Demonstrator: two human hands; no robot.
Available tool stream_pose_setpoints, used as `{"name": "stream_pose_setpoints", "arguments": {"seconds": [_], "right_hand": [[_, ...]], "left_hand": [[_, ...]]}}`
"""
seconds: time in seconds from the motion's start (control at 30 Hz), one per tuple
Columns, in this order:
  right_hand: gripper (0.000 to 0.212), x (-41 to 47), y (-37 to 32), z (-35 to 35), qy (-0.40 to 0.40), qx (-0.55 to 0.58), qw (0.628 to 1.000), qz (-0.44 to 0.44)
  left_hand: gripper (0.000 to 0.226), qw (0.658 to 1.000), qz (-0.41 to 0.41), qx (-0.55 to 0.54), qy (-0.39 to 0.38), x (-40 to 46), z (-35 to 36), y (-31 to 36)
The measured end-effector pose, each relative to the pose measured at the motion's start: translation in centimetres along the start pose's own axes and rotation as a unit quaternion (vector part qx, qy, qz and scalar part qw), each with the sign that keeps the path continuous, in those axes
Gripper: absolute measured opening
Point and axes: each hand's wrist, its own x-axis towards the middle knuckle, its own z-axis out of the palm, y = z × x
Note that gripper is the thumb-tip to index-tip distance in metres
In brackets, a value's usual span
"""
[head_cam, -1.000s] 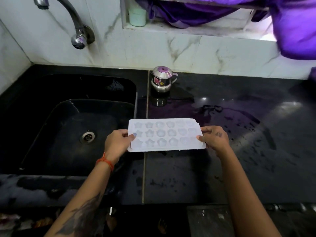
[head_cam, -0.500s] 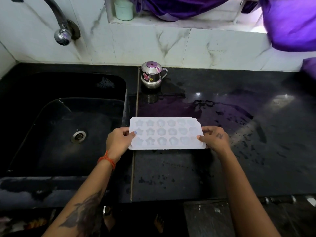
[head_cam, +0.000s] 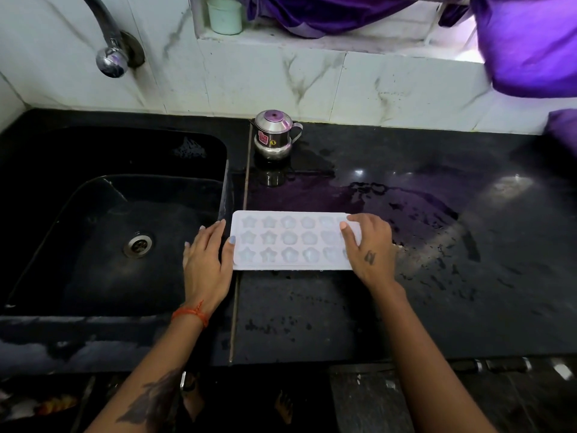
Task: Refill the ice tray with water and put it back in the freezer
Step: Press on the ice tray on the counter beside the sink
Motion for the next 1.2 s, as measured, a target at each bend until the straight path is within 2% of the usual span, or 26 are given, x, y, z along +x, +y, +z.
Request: {"name": "stream_pose_setpoints", "arguments": {"seconds": [0.13, 0.33, 0.67, 0.97, 1.2], "right_hand": [[0.065, 0.13, 0.14, 0.84, -0.029, -0.061, 0.997, -0.020], [0.082, 0.42, 0.14, 1.05, -0.090, -0.134, 0.987, 0.007], [0.085, 0.22, 0.07, 0.86, -0.096, -0.159, 0.982, 0.024], [0.087, -0.08, -0.33, 0.84, -0.076, -0.190, 0.978, 0.044], [0.085, 0.10, -0.05, 0.88, -0.092, -0.157, 0.983, 0.021]], "left_hand": [[0.067, 0.999, 0.029, 0.032, -0.007, -0.10, 0.17, -0.21], [0.074, 0.994, 0.049, 0.094, -0.029, -0.16, 0.42, -0.01], [0.074, 0.995, 0.035, 0.086, -0.027, 0.06, 0.67, -0.23], [0.063, 0.997, 0.020, 0.072, -0.016, 0.10, 0.68, -0.07], [0.063, 0.997, 0.023, 0.070, -0.018, 0.23, 0.82, -0.36]]}}
